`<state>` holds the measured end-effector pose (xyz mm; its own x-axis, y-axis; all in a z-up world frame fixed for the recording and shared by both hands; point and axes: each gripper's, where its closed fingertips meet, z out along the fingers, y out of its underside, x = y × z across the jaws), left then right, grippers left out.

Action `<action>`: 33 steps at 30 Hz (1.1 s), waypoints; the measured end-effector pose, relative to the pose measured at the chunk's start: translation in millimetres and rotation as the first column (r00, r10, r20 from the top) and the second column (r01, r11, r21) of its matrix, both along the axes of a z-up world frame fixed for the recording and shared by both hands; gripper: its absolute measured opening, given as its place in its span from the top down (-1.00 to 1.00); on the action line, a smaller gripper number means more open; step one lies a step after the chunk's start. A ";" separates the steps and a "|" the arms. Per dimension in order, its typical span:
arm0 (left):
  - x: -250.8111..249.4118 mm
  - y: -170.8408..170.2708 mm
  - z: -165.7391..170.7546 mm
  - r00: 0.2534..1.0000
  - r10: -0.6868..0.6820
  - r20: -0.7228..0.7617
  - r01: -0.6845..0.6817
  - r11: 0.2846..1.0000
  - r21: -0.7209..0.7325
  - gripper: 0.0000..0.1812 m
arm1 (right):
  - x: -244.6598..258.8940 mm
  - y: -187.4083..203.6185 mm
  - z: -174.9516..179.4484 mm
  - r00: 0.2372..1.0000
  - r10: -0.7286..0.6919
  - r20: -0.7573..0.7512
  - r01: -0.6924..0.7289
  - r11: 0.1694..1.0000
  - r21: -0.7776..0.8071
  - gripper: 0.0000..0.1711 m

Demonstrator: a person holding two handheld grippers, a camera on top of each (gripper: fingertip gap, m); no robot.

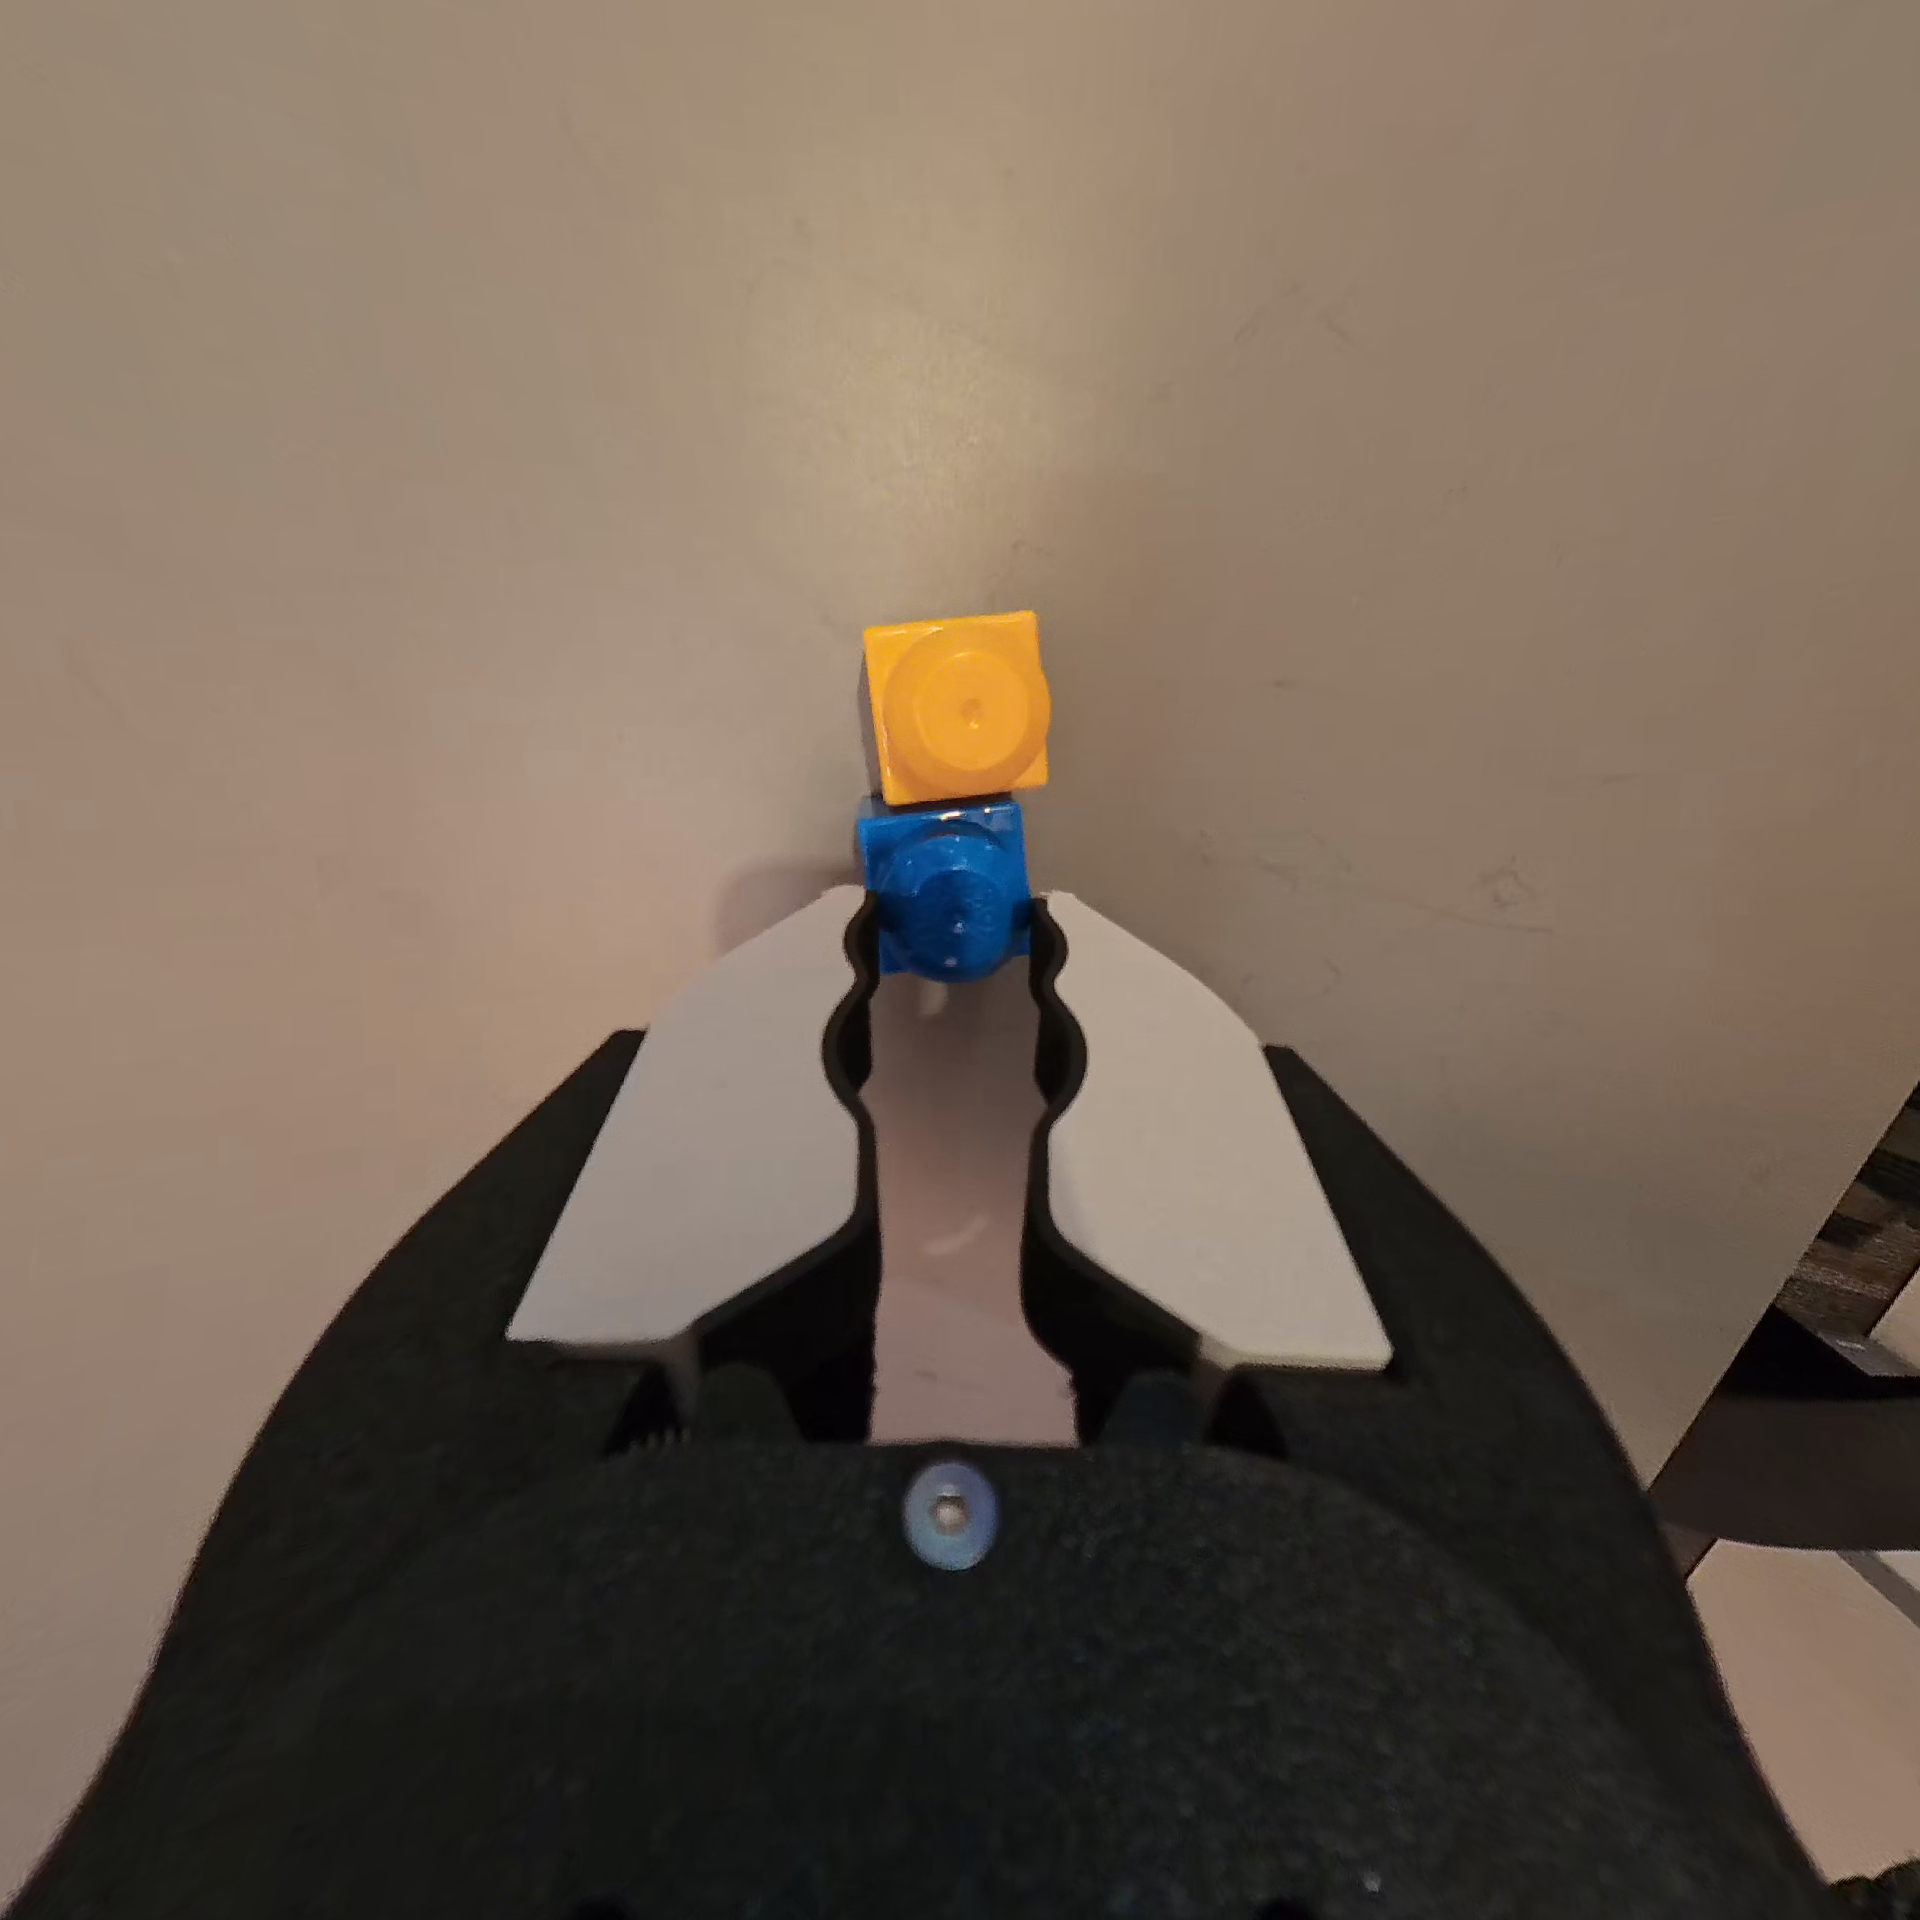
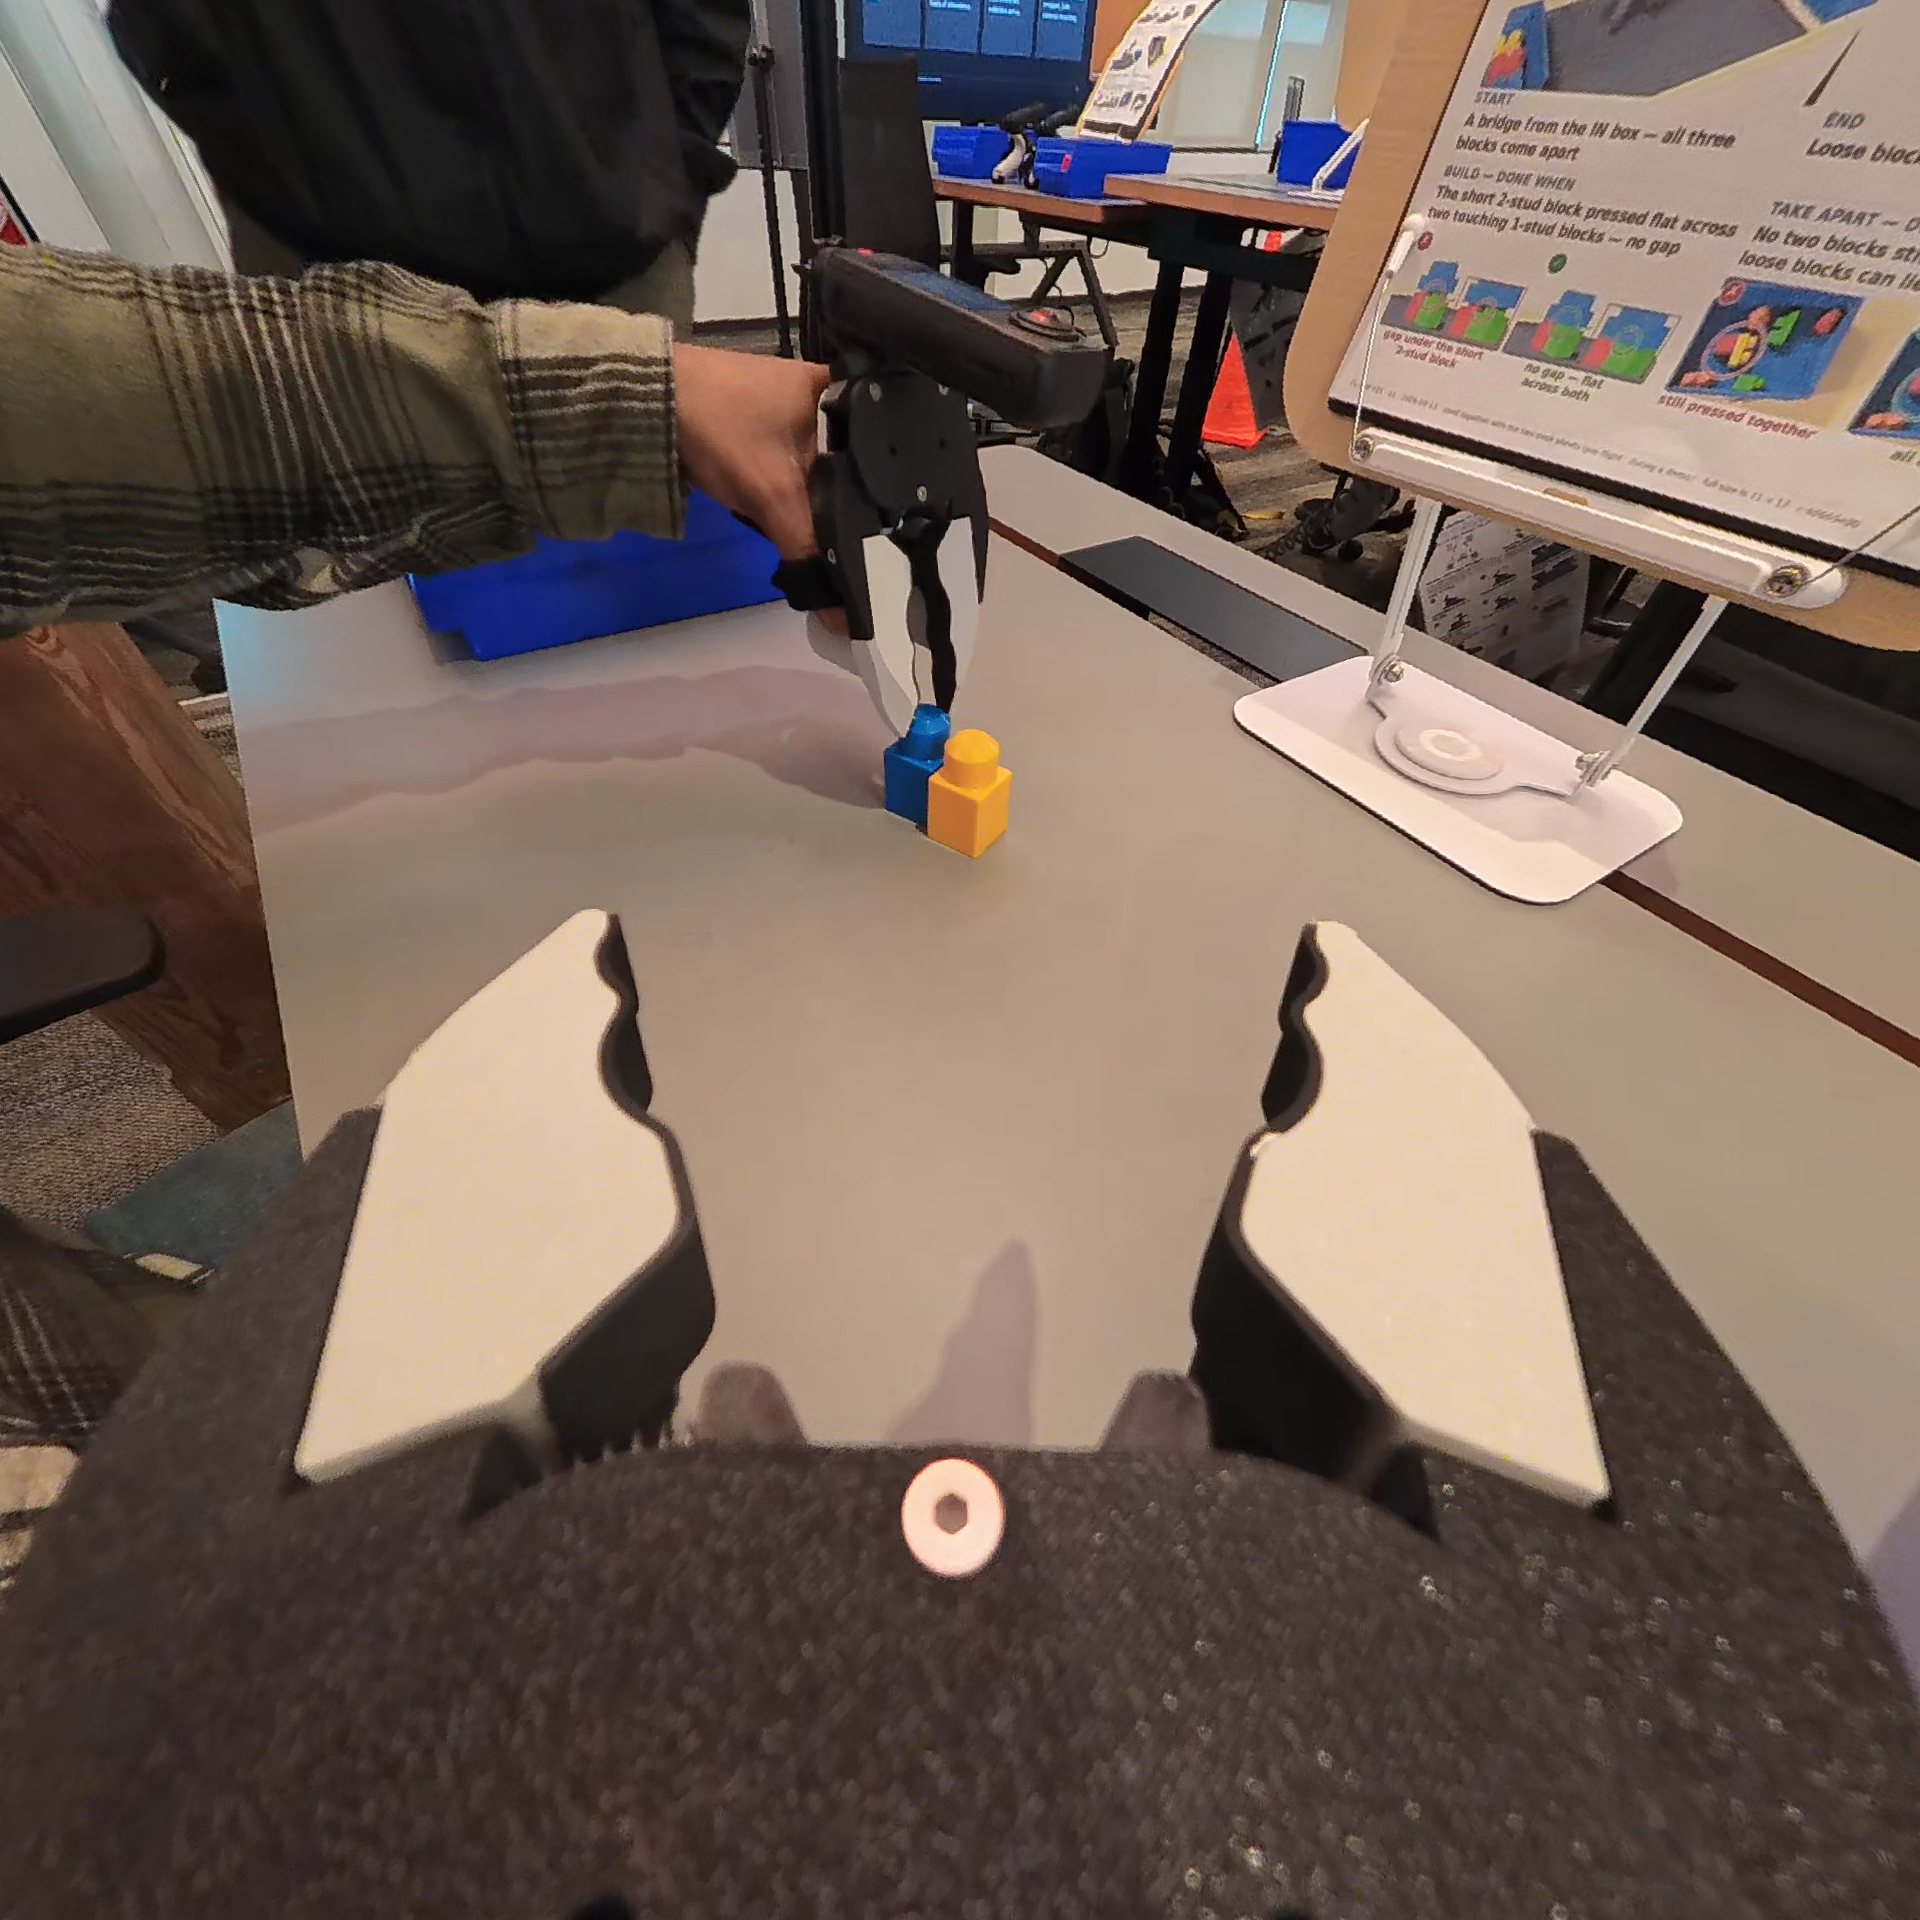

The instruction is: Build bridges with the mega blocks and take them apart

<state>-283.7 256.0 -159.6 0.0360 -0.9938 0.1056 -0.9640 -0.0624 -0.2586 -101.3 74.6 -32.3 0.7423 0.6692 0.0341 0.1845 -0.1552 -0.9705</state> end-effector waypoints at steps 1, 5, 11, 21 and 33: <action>0.5 -0.5 0.1 1.000 0.000 0.002 0.000 1.000 -0.002 0.70 | 0.1 -0.1 0.1 1.000 0.000 -0.001 0.000 1.000 0.000 -0.36; 2.5 -3.4 0.1 1.000 0.003 0.011 -0.003 1.000 -0.017 0.70 | 0.3 -0.3 0.6 1.000 0.000 -0.002 0.000 1.000 0.001 -0.36; 1.8 -3.3 0.2 1.000 0.015 0.016 -0.015 1.000 -0.025 0.70 | -0.6 -0.5 0.2 1.000 0.002 0.000 -0.002 1.000 0.001 -0.36; 1.7 -5.4 -1.7 1.000 0.026 0.013 -0.025 0.999 -0.044 0.69 | -0.9 -1.0 -0.1 1.000 0.002 0.001 -0.002 1.000 0.000 -0.36; 4.1 -4.3 -1.1 0.999 0.041 0.026 -0.040 0.998 -0.051 0.60 | -0.7 -1.7 0.1 1.000 0.003 0.001 -0.003 1.000 0.000 -0.36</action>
